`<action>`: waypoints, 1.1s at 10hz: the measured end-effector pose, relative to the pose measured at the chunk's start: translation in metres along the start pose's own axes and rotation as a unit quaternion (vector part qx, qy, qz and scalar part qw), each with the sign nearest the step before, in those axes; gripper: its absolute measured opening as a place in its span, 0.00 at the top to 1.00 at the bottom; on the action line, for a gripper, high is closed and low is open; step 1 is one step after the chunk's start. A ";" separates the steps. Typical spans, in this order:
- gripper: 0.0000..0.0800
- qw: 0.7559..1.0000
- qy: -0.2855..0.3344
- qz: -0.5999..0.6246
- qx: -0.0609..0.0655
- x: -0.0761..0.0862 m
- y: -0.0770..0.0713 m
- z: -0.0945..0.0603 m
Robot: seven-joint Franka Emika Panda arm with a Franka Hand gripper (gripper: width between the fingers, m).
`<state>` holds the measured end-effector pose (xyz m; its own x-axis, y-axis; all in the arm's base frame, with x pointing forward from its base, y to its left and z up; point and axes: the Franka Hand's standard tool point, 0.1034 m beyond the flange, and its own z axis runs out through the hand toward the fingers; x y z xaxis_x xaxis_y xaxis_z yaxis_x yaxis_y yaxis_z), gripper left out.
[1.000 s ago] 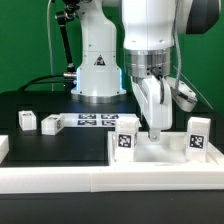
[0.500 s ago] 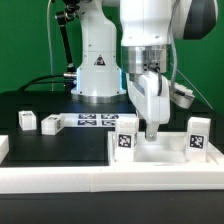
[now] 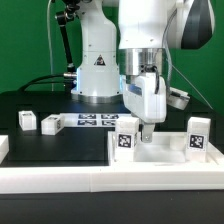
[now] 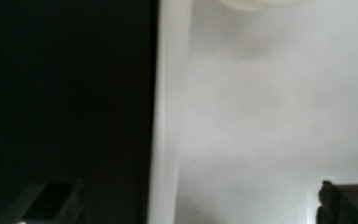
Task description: Assemble square table
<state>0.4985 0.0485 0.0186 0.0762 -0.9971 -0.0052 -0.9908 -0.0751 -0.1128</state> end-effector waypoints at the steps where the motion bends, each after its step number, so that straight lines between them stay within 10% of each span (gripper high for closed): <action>1: 0.19 1.000 0.001 -0.003 -0.004 0.004 0.003 0.005; 4: 0.19 1.000 0.002 0.007 -0.009 0.008 0.007 0.011; 6: 0.38 1.000 0.001 0.009 -0.009 0.008 0.008 0.012; 8: 0.78 1.000 0.001 0.008 -0.009 0.008 0.008 0.012; 11: 0.92 1.000 0.000 0.011 -0.013 0.009 0.010 0.012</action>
Offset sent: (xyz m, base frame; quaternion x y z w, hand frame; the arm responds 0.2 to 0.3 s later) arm -0.0011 0.0002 -0.0103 0.0027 -0.0200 0.0309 0.9993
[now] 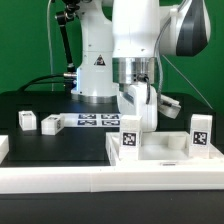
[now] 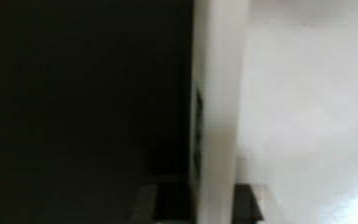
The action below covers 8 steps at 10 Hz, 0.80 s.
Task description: Assemble square table
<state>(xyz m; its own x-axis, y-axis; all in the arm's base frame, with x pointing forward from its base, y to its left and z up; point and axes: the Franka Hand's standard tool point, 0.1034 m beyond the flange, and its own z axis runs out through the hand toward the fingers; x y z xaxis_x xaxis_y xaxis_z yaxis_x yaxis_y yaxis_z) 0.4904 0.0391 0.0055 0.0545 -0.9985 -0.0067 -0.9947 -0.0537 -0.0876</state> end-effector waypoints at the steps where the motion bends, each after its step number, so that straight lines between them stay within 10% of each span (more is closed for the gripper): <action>1: 0.92 1.000 0.000 0.000 0.000 0.000 0.000 0.000; 8: 0.92 0.998 -0.005 -0.061 -0.020 0.021 0.006 -0.002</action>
Offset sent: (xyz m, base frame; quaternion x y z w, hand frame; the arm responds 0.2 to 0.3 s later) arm 0.0000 0.0000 0.0000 0.0000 0.0000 0.0000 1.0000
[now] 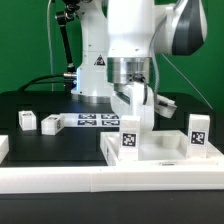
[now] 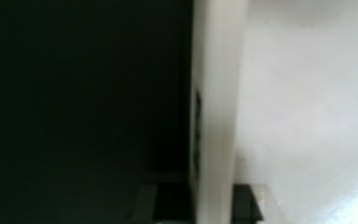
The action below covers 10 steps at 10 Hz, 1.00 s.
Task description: Assemble square table
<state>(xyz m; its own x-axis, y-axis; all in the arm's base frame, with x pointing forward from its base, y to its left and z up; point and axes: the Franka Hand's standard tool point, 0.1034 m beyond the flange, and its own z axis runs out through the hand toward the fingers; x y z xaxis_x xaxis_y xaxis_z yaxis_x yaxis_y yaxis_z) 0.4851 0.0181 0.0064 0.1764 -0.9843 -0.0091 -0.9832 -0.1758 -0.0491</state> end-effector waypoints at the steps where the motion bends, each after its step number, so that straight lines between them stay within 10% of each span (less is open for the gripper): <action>1: 0.92 0.999 -0.002 -0.033 -0.006 0.009 0.003 0.000; 10: 0.92 0.941 0.011 -0.337 -0.018 0.060 0.003 -0.005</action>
Offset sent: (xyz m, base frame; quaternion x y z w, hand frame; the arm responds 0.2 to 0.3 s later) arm 0.0000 0.0000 0.0000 0.0000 0.0000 -0.1938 0.9810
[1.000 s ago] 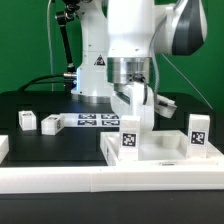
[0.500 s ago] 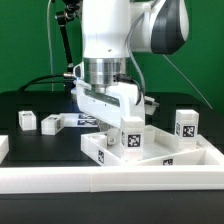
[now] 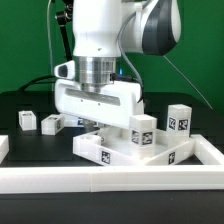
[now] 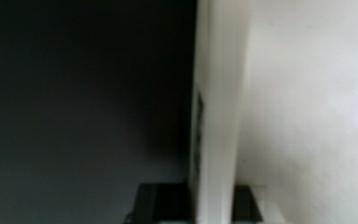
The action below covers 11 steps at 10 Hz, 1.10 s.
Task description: Assemble square table
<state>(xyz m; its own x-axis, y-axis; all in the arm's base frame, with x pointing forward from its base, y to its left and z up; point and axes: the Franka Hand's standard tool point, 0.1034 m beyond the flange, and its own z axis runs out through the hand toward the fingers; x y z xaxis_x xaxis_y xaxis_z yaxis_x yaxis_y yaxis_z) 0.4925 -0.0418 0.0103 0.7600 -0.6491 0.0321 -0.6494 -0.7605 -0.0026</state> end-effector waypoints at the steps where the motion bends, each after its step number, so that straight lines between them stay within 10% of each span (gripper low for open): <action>1: 0.92 0.999 0.000 -0.038 -0.002 0.005 -0.002 -0.001; 11: 0.92 0.930 0.006 -0.368 -0.021 0.013 -0.014 -0.001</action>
Offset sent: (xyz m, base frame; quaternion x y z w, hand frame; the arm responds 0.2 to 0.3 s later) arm 0.0000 0.0000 0.0000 0.0000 0.0000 -0.1938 0.9810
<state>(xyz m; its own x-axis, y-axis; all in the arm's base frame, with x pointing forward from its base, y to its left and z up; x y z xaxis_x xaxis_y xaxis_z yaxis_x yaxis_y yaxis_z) 0.5114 -0.0401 0.0113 0.9987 0.0470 0.0200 0.0457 -0.9969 0.0638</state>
